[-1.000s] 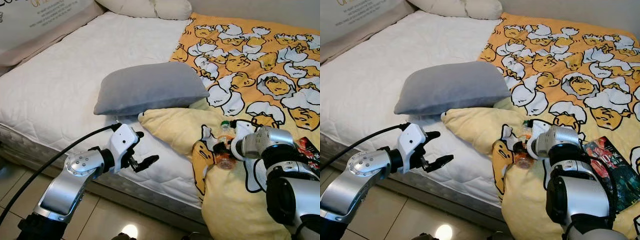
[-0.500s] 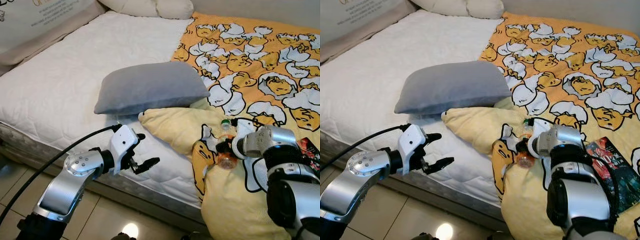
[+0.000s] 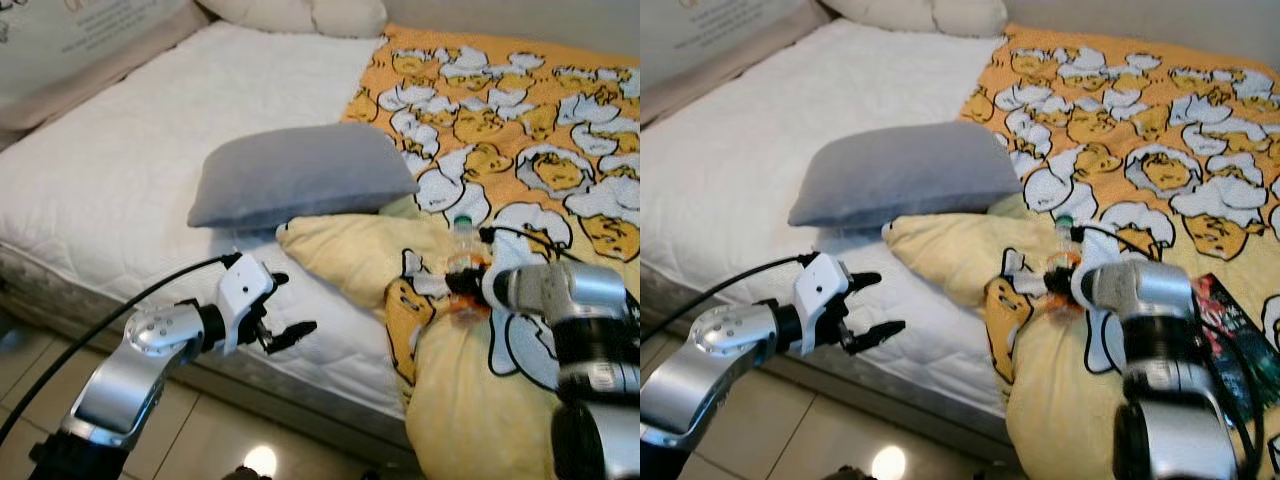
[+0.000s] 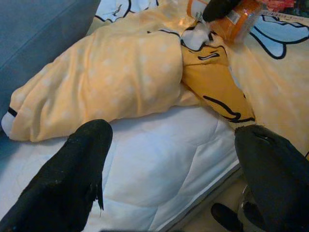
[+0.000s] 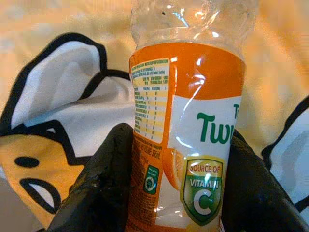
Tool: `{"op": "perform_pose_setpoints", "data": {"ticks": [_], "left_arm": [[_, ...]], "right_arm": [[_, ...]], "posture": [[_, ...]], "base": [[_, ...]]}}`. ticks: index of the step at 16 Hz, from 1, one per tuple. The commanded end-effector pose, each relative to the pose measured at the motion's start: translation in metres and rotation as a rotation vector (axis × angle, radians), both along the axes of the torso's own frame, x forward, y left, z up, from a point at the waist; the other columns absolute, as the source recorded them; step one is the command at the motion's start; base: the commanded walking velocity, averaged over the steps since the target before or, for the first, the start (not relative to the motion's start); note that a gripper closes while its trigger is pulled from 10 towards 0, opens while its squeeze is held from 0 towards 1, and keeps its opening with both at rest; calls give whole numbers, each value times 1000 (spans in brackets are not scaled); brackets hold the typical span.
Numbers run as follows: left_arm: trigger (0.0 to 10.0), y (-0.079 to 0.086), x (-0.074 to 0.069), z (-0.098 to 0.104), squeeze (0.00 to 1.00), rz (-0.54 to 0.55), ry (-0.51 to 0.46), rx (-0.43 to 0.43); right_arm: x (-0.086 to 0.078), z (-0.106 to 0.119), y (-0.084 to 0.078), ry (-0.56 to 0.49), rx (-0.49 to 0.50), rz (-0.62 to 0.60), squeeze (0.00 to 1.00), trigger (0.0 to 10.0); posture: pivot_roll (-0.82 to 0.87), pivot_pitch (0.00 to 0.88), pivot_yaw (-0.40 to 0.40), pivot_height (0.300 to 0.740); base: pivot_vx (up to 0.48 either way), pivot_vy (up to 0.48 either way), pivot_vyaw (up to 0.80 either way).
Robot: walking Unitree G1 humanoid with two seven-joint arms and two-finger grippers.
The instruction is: Clean up the room
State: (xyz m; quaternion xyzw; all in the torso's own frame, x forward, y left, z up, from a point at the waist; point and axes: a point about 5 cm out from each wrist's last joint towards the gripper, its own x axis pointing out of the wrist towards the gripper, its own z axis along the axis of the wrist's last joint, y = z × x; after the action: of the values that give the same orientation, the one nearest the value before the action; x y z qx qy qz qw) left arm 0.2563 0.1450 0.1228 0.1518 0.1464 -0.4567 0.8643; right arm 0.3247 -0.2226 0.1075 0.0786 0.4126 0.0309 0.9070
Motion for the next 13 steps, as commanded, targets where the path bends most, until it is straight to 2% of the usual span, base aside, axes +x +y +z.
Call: {"op": "perform_pose_setpoints", "data": {"ticks": [1, 3, 4, 5, 8, 9, 10, 11, 13], "left_arm": [[10000, 0, -3, 1, 0, -14, -1, 10], [10000, 1, -3, 0, 0, -18, 3, 14], [10000, 1, -3, -1, 0, -20, 4, 15], [10000, 1, -3, -1, 0, -23, 6, 18], [10000, 0, -2, -1, 0, -28, 7, 23], [10000, 1, -2, -1, 0, -27, 8, 26], [10000, 1, -2, -1, 0, -27, 7, 26], [10000, 1, -3, -1, 0, -26, 7, 26], [10000, 2, -3, -2, 0, -21, 7, 26]], "right_arm": [[2, 12, 1, -77, -6, 34, 0, 10000], [-7, 7, 2, -65, 45, 45, 0, 10000], [-9, 5, 4, -57, 55, 55, 39, 10000], [-11, 3, 5, -45, 64, 64, 1000, 10000], [-12, -1, 5, -37, 21, 62, 1000, 10000], [-11, 0, 5, -43, 7, 66, 400, 10000], [-11, 1, 5, -43, 6, 71, 75, 10000], [-11, 5, 6, -34, 5, 75, 0, 10000], [-12, 8, 4, 22, -12, 69, 0, 10000]], "posture": [[-84, 47, 7, 740], [-88, 48, 13, 740], [-88, 49, 15, 740], [-89, 49, 18, 740], [-87, 51, 19, 740], [-86, 51, 17, 740], [-85, 51, 16, 740], [-85, 51, 16, 740], [-86, 52, 7, 740]], "base": [[0, 0, 0], [0, 0, 0], [0, 0, 0], [0, 0, 0], [0, 0, 0], [0, 0, 0], [0, 0, 0], [0, 0, 0], [0, 0, 0]]}}
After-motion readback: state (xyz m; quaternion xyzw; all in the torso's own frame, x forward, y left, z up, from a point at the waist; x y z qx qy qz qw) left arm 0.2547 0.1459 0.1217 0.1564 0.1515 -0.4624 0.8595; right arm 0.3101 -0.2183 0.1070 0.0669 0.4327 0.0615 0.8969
